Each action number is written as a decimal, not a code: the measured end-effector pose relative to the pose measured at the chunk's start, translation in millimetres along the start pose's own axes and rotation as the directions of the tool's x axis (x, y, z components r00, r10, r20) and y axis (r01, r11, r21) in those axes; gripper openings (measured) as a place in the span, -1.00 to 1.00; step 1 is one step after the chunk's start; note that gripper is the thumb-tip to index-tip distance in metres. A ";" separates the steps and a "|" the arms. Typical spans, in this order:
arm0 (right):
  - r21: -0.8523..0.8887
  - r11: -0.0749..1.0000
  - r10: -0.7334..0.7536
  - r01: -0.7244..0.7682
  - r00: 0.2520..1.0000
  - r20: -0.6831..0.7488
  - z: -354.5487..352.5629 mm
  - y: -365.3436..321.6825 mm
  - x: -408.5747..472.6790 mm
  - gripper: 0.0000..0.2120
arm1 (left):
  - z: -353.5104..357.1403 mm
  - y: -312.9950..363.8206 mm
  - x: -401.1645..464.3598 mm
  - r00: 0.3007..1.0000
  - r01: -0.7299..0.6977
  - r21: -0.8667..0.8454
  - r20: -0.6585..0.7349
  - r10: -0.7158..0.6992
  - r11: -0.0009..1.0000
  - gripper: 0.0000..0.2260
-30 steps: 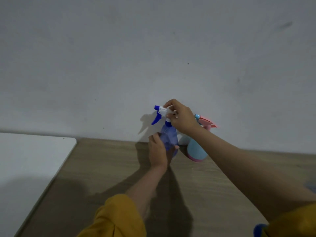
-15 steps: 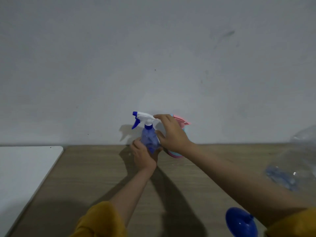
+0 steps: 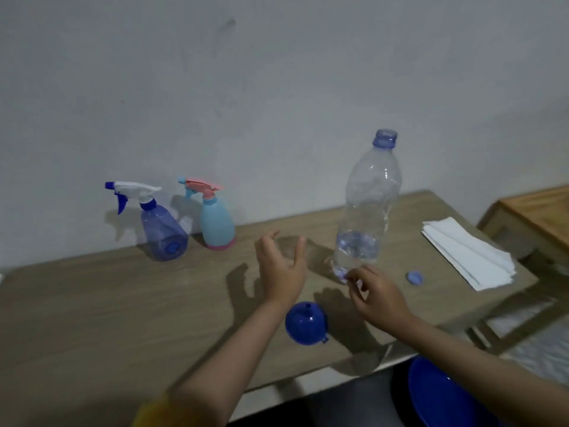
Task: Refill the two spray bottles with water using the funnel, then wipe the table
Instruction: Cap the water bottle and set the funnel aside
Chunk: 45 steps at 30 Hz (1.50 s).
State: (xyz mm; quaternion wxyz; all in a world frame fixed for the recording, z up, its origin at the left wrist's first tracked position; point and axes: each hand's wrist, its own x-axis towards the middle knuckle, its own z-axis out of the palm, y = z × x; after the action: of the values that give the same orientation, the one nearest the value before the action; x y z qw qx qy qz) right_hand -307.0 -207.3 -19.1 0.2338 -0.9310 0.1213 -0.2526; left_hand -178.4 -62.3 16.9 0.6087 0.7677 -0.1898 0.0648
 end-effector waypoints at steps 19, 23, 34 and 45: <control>0.163 0.931 0.327 -0.326 0.945 0.018 -71.1 105.9 42.0 -0.77 | 114.1 93.5 10.0 0.958 -0.282 0.060 0.078 0.277 0.957 -0.22; 0.636 0.764 0.342 -0.104 0.902 -0.263 -130.1 32.0 91.1 -0.88 | 115.6 94.5 8.2 0.957 -0.287 0.106 0.061 0.282 0.952 -0.21; 0.535 0.834 0.053 0.133 0.947 -0.318 -157.9 -31.9 167.4 -0.88 | 113.1 91.6 8.3 0.953 -0.299 0.144 0.090 0.289 0.943 -0.18; 0.514 0.843 -0.016 0.158 0.963 -0.269 -148.0 -21.6 164.8 -0.87 | 115.4 89.4 11.5 0.950 -0.312 0.181 0.085 0.301 0.933 -0.18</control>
State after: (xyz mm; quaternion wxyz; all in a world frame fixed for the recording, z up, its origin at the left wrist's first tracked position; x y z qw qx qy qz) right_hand -243.7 -300.8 172.7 0.4525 -0.7946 0.0331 -0.4036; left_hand -216.1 -192.1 73.1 0.5086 0.7854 -0.3168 0.1553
